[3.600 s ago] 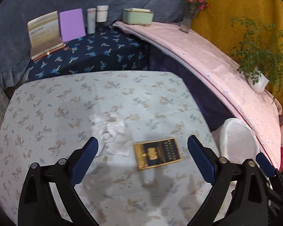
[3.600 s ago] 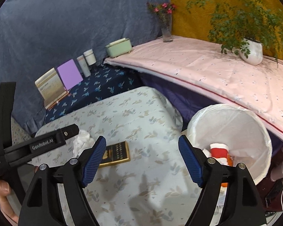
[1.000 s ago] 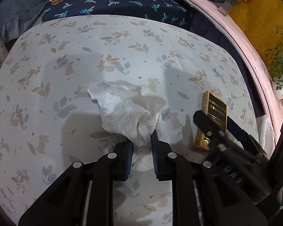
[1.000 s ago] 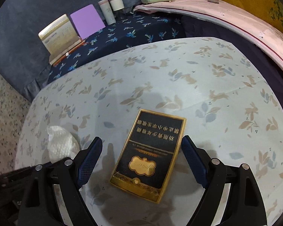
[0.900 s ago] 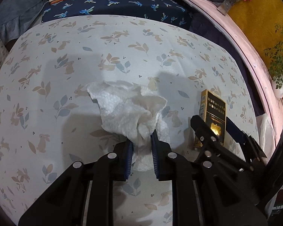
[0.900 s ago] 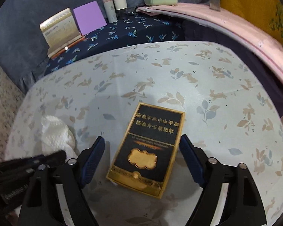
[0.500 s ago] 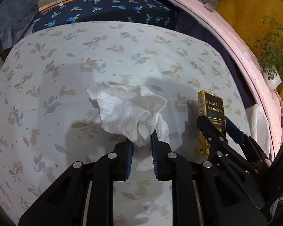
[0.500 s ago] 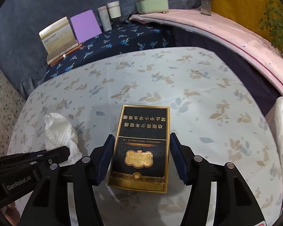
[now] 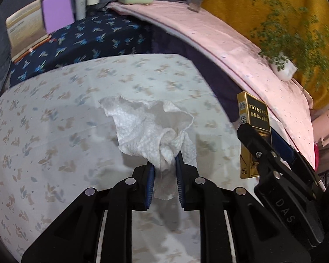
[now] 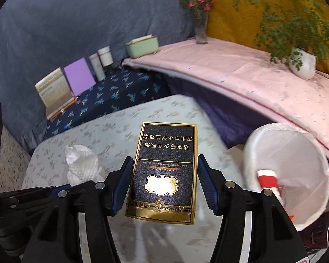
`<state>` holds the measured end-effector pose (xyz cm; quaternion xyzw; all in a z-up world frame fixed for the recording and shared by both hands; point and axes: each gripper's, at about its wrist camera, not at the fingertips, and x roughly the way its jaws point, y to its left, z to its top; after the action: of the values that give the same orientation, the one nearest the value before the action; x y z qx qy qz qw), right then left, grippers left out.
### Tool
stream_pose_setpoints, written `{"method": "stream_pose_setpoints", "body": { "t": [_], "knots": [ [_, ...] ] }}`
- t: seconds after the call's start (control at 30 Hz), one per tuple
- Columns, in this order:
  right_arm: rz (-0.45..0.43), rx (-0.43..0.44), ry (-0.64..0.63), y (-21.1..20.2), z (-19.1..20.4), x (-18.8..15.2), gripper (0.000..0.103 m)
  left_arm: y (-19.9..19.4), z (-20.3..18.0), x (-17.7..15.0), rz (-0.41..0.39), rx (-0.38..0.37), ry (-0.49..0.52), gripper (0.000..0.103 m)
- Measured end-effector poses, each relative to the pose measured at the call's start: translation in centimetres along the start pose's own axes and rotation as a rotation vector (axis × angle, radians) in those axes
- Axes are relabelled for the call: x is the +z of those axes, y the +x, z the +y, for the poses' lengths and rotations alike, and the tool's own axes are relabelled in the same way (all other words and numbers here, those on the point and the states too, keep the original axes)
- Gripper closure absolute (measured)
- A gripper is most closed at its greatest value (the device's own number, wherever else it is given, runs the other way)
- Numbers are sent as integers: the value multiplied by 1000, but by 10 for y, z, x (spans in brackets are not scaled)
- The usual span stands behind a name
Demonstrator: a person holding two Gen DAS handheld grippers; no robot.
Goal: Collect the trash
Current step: 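Carry tissue and card box over the wastebasket with both grippers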
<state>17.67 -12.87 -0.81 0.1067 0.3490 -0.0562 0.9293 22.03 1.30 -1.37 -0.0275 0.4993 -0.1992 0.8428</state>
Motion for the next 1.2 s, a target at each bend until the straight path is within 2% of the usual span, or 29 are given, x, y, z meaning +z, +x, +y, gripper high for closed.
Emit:
{"method": "stream_pose_setpoints", "body": {
  "t": [0.37,0.6,0.93,1.2],
  "knots": [
    [-107,-94,124,-67,-106,15,47,-5,-122,4,-27,-58,187,86],
    [-151,-161,186,-92,-158,16,46,0,-191,-1,-31,-101,304,86],
    [-164,-212,249,-102,-208,8,46,17,-244,-6,-6,-150,394,85],
    [-150,-218,278,-96,-227,3,46,32,-256,-1,13,-148,402,85]
  ]
}}
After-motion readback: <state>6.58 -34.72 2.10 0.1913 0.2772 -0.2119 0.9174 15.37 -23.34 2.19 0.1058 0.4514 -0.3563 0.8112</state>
